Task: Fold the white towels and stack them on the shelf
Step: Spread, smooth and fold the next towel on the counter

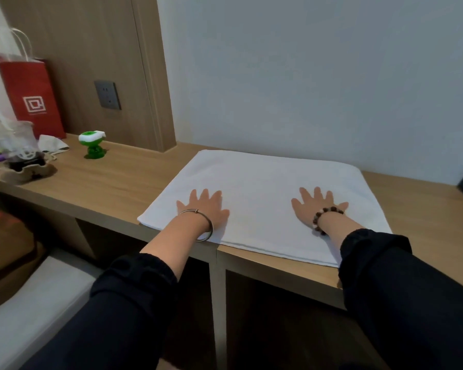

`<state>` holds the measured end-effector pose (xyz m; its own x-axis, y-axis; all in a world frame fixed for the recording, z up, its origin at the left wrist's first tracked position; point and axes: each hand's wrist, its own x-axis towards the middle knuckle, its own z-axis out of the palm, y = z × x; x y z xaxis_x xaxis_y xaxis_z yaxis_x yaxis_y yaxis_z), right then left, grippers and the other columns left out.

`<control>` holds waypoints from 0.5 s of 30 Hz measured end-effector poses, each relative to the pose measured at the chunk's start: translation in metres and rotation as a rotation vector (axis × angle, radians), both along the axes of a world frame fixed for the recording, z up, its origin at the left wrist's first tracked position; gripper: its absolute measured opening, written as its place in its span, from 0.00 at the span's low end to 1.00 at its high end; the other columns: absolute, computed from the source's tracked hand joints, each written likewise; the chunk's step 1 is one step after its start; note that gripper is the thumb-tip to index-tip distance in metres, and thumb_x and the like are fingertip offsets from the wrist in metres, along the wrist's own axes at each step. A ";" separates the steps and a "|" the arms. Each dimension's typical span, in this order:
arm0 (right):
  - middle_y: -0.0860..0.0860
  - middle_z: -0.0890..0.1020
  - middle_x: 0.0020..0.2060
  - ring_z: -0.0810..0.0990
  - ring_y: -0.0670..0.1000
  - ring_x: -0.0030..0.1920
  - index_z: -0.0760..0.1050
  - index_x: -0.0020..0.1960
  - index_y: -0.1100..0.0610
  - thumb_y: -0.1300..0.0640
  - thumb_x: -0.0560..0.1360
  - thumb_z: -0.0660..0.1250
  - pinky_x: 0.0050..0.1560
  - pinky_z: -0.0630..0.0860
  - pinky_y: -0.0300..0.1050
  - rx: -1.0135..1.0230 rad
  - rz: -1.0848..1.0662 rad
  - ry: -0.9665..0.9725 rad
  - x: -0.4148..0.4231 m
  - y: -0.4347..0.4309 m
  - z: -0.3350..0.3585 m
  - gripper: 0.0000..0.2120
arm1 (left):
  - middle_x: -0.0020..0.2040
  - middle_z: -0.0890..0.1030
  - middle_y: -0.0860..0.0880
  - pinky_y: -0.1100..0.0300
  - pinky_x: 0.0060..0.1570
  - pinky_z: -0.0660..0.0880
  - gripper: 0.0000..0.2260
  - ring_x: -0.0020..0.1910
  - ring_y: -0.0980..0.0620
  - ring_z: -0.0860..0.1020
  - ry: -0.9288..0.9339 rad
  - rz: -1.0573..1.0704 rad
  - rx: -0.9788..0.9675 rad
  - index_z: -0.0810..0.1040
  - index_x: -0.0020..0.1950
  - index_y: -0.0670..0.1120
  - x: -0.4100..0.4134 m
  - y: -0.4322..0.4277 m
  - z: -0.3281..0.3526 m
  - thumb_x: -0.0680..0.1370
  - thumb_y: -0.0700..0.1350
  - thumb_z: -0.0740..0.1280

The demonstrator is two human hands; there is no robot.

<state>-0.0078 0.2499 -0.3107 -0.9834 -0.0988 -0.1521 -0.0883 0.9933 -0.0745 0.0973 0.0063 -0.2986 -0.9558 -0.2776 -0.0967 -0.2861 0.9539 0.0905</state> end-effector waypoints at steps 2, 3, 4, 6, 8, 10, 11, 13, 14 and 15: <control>0.48 0.41 0.78 0.41 0.58 0.77 0.40 0.77 0.41 0.34 0.77 0.40 0.71 0.44 0.69 0.004 0.063 0.002 0.001 -0.004 -0.002 0.30 | 0.77 0.51 0.51 0.35 0.68 0.48 0.25 0.76 0.43 0.45 -0.015 -0.100 0.021 0.49 0.76 0.57 -0.013 0.010 0.006 0.80 0.58 0.51; 0.47 0.41 0.78 0.41 0.57 0.77 0.40 0.77 0.41 0.34 0.77 0.40 0.71 0.43 0.69 0.007 0.091 -0.001 0.001 -0.007 -0.003 0.30 | 0.78 0.50 0.52 0.35 0.69 0.48 0.26 0.76 0.43 0.45 -0.024 -0.137 0.013 0.48 0.77 0.57 -0.021 0.015 0.008 0.80 0.58 0.51; 0.47 0.41 0.78 0.41 0.57 0.77 0.40 0.77 0.41 0.34 0.77 0.40 0.71 0.43 0.68 0.009 0.118 -0.006 0.000 -0.009 -0.004 0.30 | 0.78 0.50 0.52 0.36 0.69 0.48 0.26 0.76 0.43 0.45 -0.029 -0.164 0.000 0.47 0.77 0.57 -0.028 0.019 0.008 0.81 0.59 0.50; 0.46 0.41 0.77 0.40 0.57 0.77 0.40 0.76 0.40 0.33 0.77 0.40 0.71 0.43 0.68 0.014 0.180 -0.007 -0.002 -0.014 -0.005 0.30 | 0.78 0.50 0.52 0.36 0.69 0.48 0.26 0.76 0.44 0.45 -0.017 -0.191 -0.024 0.46 0.77 0.58 -0.040 0.026 0.005 0.81 0.59 0.50; 0.45 0.41 0.77 0.41 0.56 0.77 0.41 0.76 0.39 0.33 0.77 0.40 0.71 0.43 0.67 0.026 0.261 0.012 -0.005 -0.016 -0.007 0.30 | 0.78 0.48 0.53 0.35 0.69 0.47 0.25 0.76 0.45 0.44 -0.004 -0.197 -0.038 0.46 0.77 0.58 -0.046 0.031 -0.003 0.81 0.59 0.48; 0.45 0.42 0.77 0.42 0.54 0.77 0.41 0.76 0.38 0.33 0.77 0.40 0.71 0.42 0.66 0.027 0.329 0.017 -0.012 -0.011 -0.010 0.29 | 0.78 0.44 0.56 0.35 0.70 0.44 0.25 0.77 0.47 0.42 -0.022 -0.186 -0.042 0.44 0.76 0.60 -0.049 0.031 -0.013 0.80 0.60 0.45; 0.44 0.42 0.77 0.42 0.53 0.77 0.42 0.76 0.38 0.34 0.78 0.41 0.71 0.42 0.65 0.016 0.340 0.010 -0.019 -0.005 -0.011 0.28 | 0.78 0.43 0.56 0.36 0.70 0.43 0.25 0.77 0.48 0.41 -0.026 -0.173 -0.041 0.43 0.76 0.61 -0.050 0.030 -0.016 0.80 0.62 0.43; 0.44 0.42 0.77 0.42 0.51 0.77 0.43 0.77 0.40 0.35 0.79 0.41 0.72 0.42 0.63 -0.015 0.273 0.006 -0.036 0.014 -0.011 0.28 | 0.78 0.42 0.56 0.36 0.70 0.41 0.26 0.77 0.48 0.40 -0.011 -0.153 -0.041 0.43 0.76 0.62 -0.052 0.026 -0.022 0.78 0.64 0.42; 0.46 0.42 0.78 0.42 0.52 0.77 0.43 0.77 0.41 0.36 0.79 0.41 0.73 0.43 0.62 -0.030 0.196 0.009 -0.047 0.025 -0.009 0.28 | 0.78 0.41 0.56 0.36 0.70 0.41 0.26 0.77 0.48 0.40 -0.003 -0.143 -0.045 0.43 0.76 0.63 -0.053 0.026 -0.024 0.78 0.65 0.42; 0.47 0.42 0.78 0.43 0.52 0.77 0.43 0.78 0.43 0.37 0.79 0.42 0.74 0.45 0.60 -0.052 0.103 0.002 -0.058 0.036 -0.007 0.29 | 0.78 0.41 0.56 0.36 0.70 0.40 0.27 0.77 0.48 0.40 0.000 -0.134 -0.052 0.42 0.76 0.63 -0.053 0.025 -0.024 0.77 0.65 0.41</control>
